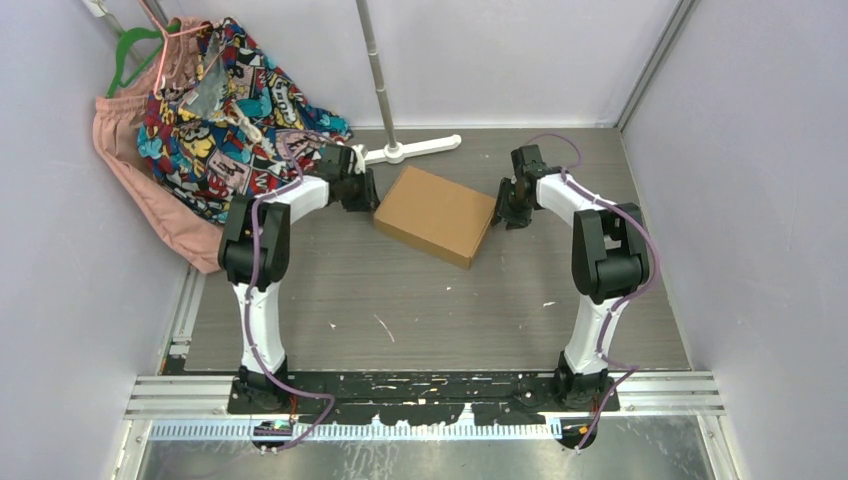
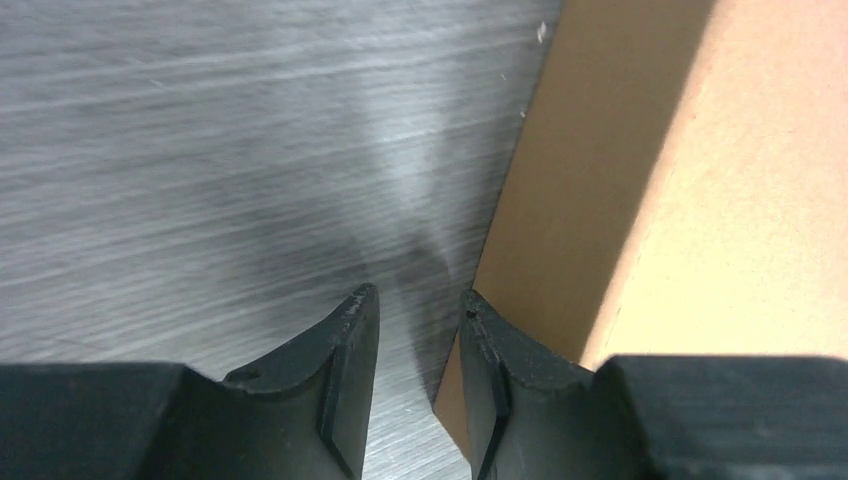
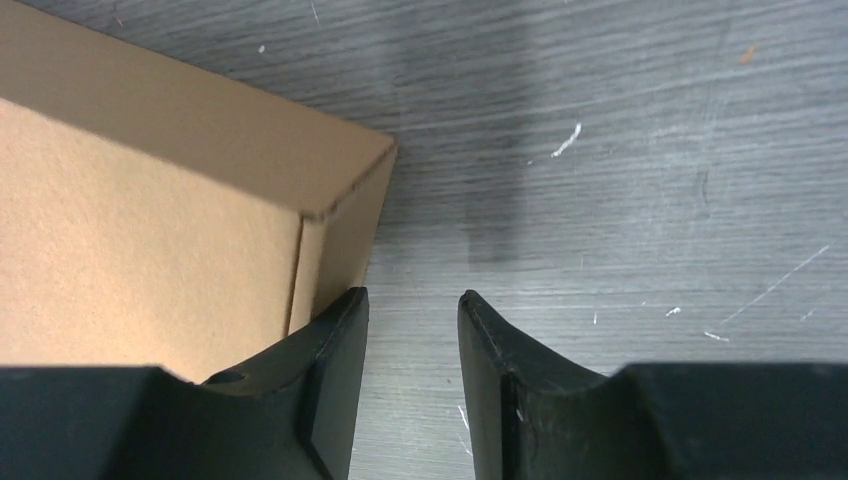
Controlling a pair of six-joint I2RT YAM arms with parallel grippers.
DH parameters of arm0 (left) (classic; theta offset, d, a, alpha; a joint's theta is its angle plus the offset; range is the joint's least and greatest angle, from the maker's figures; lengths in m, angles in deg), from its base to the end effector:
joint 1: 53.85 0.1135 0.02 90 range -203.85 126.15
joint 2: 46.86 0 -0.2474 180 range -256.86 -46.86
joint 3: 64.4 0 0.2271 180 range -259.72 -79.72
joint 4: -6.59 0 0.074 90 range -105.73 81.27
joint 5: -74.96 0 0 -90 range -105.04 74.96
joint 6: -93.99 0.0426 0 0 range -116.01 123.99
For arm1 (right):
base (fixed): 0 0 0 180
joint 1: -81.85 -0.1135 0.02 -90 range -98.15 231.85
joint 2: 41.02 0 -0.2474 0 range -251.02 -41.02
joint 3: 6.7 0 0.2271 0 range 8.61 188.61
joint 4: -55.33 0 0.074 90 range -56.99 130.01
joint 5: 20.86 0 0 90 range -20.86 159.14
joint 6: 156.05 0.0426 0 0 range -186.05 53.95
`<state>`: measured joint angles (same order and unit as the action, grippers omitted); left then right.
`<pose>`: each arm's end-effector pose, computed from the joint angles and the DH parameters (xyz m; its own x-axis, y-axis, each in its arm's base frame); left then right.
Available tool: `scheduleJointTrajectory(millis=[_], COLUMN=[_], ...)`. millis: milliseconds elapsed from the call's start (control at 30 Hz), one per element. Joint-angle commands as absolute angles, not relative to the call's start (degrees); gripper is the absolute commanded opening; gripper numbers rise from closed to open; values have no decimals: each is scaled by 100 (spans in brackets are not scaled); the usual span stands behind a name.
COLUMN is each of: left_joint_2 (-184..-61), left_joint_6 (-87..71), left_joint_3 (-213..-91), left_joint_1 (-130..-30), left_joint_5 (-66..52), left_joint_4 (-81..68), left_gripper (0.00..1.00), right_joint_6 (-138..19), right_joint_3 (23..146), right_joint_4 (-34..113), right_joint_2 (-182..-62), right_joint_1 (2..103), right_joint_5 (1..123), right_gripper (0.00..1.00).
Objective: Fold the paper box
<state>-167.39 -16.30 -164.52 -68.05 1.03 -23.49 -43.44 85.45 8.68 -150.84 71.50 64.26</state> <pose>0.4156 -0.1173 0.1587 -0.8425 -0.1305 -0.5227 0.1219 0.8989 -0.4209 0.3640 0.0702 0.1724 -0.9012 0.2248 -0.3706 0.1421 0.9610 0.2374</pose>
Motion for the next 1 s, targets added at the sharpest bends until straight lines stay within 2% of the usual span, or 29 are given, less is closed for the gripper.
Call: scheduleJointTrajectory(millis=[0,267,400,533,600,633,667,700,733,967], left_joint_2=[-16389,-15519,-15071,-14174,-13670,-13381,-13094,-12811,-12411,-10744], left_joint_6=[-1471,-1369,-1377,-1380,-1359,-1347,-1323,-1316,-1315,-1338], left_joint_3=[-16107,-15041,-14847,-14777,-14841,-14907,-14973,-15034,-15105,-15802], left_joint_1=[-7041,-7319,-7223,-7109,-7108,-7111,-7108,-7109,-7108,-7094], left_joint_5=[-22,-739,-1047,-1094,-1141,-1169,-1208,-1276,-1341,-1784], left_joint_4=[-2173,-2418,-2659,-2911,-3147,-3269,-3429,-3597,-3781,-4486], left_gripper=[36,36,37,40,42,51,68,85,97,100], right_joint_6=[-4394,-4399,-4408,-4474,-4527,-4549,-4572,-4607,-4648,-4722], right_joint_3=[8941,9098,8719,8064,7874,7786,7757,7774,7823,8724], right_joint_4=[916,899,929,1185,1230,1210,1177,1109,991,670], right_joint_2=[-15176,-15281,-14863,-13759,-13143,-12717,-12407,-12137,-11846,-10422], right_joint_1=[7136,7081,7142,7218,7218,7220,7221,7211,7212,7209], right_joint_5=[6293,6241,6586,6878,6888,6888,6870,6844,6805,7127], right_gripper=[44,44,45,54,70,80,96,99,100,100])
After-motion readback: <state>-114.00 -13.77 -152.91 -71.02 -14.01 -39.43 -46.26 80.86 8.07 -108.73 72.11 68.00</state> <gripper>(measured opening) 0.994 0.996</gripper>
